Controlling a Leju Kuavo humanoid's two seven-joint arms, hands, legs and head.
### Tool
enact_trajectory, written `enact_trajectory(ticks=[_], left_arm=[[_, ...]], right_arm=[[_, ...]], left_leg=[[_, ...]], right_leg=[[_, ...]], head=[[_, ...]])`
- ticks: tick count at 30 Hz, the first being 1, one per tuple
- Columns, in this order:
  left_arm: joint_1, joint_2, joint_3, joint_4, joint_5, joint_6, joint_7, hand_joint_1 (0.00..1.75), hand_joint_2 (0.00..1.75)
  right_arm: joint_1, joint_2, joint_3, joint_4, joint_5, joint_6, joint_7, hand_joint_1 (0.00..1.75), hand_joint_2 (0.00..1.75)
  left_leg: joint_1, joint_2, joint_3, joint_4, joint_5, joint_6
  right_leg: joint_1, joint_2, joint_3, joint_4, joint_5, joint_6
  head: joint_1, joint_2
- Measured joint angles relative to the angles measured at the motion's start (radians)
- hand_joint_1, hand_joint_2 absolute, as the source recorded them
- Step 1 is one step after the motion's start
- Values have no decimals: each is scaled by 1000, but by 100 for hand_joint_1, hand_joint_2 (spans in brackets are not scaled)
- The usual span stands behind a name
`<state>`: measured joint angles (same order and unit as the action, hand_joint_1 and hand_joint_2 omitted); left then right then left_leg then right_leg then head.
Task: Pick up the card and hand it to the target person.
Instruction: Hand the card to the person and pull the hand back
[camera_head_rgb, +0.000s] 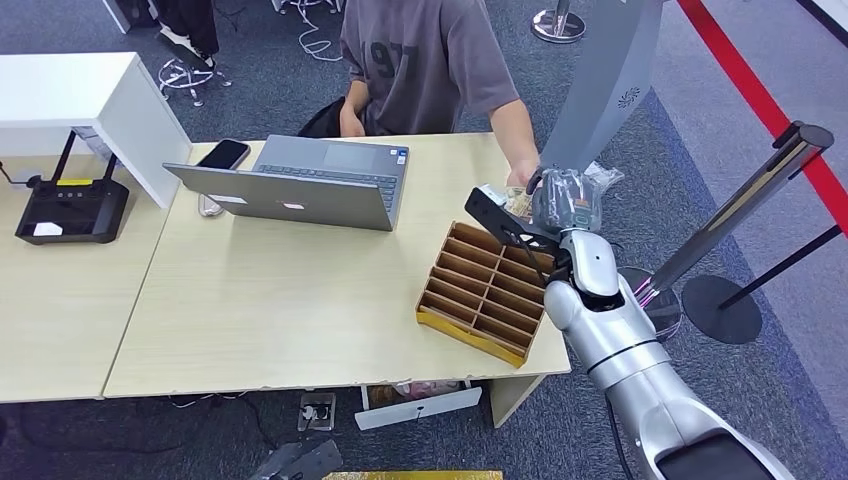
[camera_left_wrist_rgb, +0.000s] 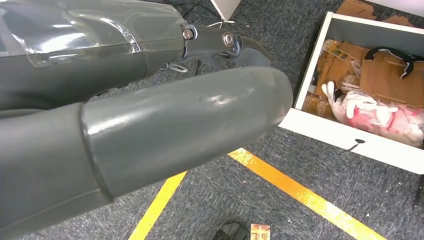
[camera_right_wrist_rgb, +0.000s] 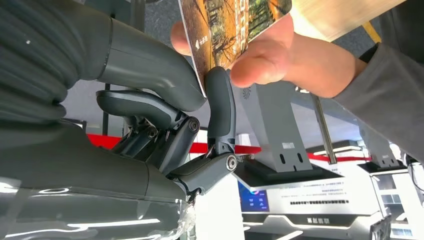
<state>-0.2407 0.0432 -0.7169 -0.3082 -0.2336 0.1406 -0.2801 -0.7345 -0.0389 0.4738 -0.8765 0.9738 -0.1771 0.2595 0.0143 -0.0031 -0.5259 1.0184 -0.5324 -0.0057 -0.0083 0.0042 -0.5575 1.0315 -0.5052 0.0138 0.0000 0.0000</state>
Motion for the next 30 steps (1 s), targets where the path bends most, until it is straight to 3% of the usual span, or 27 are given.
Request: enact_trajectory(ticks=[2, 3, 14, 19, 24, 30], left_arm=[[-1, -1, 0, 0, -1, 0, 2, 0, 0], [-1, -1, 0, -1, -2, 0, 2, 0, 0], [1, 2, 5, -1, -3, 2, 1, 0, 0], [4, 2, 14, 0, -7, 9, 3, 0, 0], [1, 34, 18, -26, -10, -22, 18, 0, 0], [26, 38, 30, -35, -4, -1, 17, 0, 0]], right_arm=[[1, 1, 8, 9, 4, 1, 0, 25, 175], [1, 2, 13, 14, 7, 3, 1, 1, 175], [11, 3, 45, -25, 15, 35, 13, 0, 175], [39, -12, 51, -118, 24, 40, 32, 0, 175], [91, 7, 20, -250, -10, -40, 23, 0, 175], [192, 26, -67, -389, -185, -203, -80, 0, 175]], left_leg=[[0, 0, 0, -1, 0, 0], [0, 0, 0, -1, 0, 0], [0, 0, 0, 0, 0, 0], [0, 0, 0, 0, 0, 0], [0, -1, -1, 0, 0, 0], [0, -1, 0, 0, 0, 0]], right_leg=[[0, 0, 0, -1, 0, 0], [0, 0, 0, -1, 0, 0], [0, 0, -1, 0, 0, 0], [0, -1, 0, 0, 0, 0], [0, -1, -1, 0, 0, 0], [0, -2, -1, 0, -1, -1]], head=[[0, 0], [0, 0], [0, 0], [0, 0], [0, 0], [0, 0]])
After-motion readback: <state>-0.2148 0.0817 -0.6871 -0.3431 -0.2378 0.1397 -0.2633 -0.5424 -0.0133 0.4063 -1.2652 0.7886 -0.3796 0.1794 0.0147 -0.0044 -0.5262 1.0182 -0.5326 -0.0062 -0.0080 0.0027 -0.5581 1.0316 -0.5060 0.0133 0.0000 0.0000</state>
